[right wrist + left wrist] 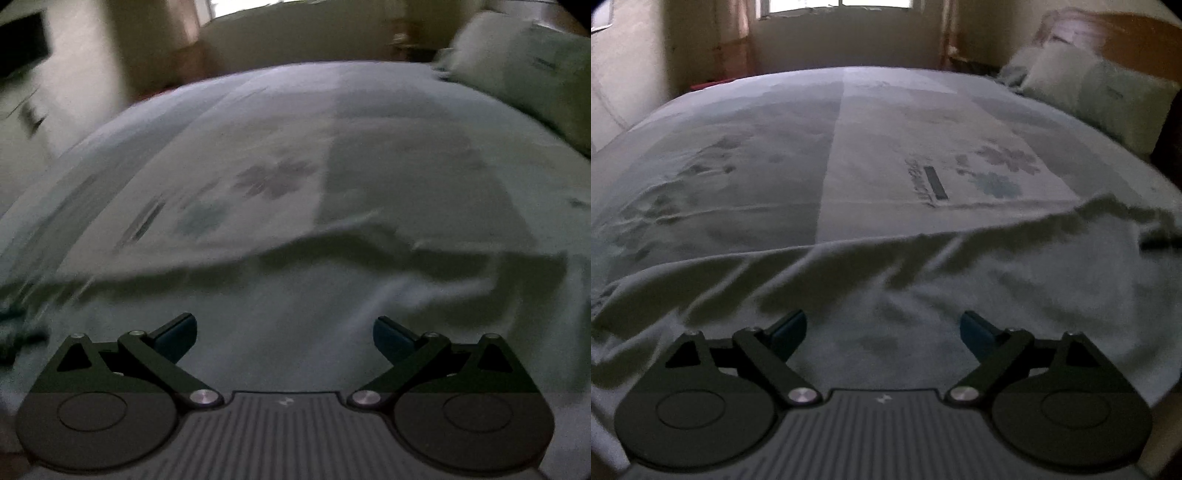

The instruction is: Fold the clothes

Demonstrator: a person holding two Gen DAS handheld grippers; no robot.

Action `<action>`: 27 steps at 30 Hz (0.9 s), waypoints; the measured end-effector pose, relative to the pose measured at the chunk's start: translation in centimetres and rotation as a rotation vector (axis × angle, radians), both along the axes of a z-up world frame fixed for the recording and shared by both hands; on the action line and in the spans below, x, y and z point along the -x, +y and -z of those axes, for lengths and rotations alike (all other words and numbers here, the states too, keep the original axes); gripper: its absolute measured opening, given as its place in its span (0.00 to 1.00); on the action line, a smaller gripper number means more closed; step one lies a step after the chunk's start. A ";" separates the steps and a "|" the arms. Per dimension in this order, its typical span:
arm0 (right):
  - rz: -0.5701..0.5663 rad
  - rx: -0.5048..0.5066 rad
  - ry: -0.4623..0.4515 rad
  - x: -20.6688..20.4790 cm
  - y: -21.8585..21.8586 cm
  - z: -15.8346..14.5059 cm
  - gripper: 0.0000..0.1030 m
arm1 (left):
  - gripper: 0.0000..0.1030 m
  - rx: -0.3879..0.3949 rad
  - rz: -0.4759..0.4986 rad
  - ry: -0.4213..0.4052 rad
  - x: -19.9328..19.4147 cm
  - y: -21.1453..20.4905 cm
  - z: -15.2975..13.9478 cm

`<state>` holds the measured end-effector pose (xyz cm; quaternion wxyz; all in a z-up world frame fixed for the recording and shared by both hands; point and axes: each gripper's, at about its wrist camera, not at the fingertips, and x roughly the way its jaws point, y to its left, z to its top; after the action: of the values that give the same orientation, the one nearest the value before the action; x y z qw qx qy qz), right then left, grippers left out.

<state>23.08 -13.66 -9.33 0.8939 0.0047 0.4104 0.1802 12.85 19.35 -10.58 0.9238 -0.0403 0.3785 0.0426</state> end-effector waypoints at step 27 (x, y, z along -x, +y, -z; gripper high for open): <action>-0.007 0.161 0.016 2.4 3.3 2.7 1.00 | 0.87 0.114 -0.290 -0.040 6.2 9.0 1.4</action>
<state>20.65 -10.36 -12.00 0.8875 -0.0669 0.4308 0.1496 6.68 28.30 -11.97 0.9114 -0.1478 0.3520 0.1533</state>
